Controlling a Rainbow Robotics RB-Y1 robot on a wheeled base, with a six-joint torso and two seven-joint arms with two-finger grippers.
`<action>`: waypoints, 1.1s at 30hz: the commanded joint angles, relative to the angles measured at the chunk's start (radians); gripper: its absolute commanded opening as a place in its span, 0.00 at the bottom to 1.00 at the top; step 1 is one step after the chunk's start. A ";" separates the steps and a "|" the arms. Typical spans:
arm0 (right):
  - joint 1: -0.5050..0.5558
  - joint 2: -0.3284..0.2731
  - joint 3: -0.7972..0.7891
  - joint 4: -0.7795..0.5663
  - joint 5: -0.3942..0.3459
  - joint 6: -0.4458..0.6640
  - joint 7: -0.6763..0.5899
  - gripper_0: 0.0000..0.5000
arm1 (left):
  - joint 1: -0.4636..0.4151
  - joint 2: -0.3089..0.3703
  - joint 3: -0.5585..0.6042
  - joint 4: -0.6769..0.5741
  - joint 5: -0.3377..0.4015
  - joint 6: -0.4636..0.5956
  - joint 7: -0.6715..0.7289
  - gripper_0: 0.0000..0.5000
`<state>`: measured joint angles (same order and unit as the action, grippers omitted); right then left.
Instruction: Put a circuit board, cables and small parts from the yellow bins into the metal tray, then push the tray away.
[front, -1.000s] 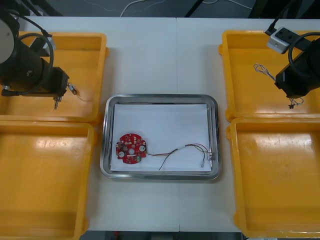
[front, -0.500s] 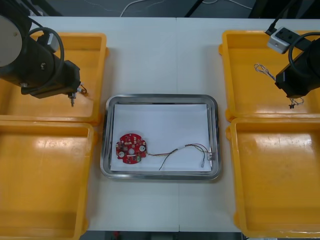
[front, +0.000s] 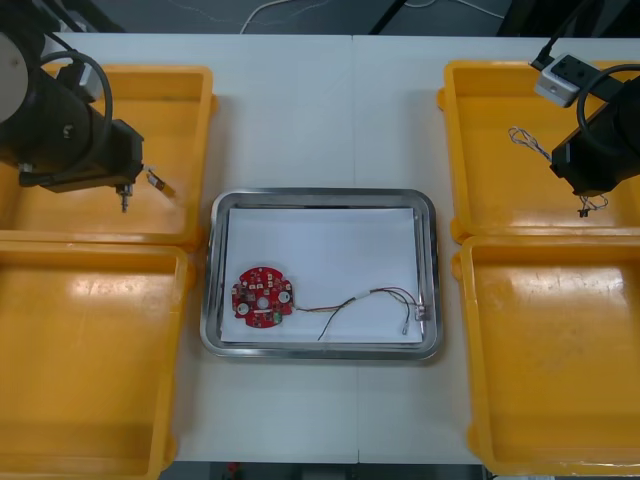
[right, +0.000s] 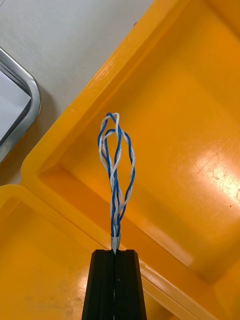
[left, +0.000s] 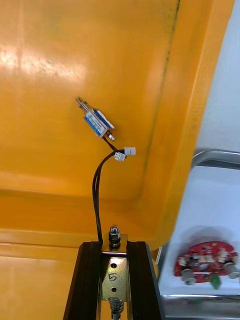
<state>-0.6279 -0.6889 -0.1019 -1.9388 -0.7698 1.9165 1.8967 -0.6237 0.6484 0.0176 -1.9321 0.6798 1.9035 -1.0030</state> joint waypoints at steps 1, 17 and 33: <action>0.007 -0.040 -0.030 -0.032 0.007 0.003 -0.030 0.00 | -0.044 0.048 0.054 0.019 -0.079 -0.004 -0.330 0.00; 0.007 -0.040 -0.030 -0.032 0.003 0.003 -0.041 0.00 | -0.045 0.047 0.077 0.216 -0.195 -0.235 -0.605 0.00; 0.007 -0.040 -0.030 -0.032 0.004 0.003 -0.047 0.00 | -0.045 0.047 0.079 0.216 -0.194 -0.231 -0.600 0.00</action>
<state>-0.6277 -0.6891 -0.1019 -1.9391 -0.7698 1.9165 1.8908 -0.6245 0.6533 0.0684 -1.7049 0.4965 1.6716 -1.6052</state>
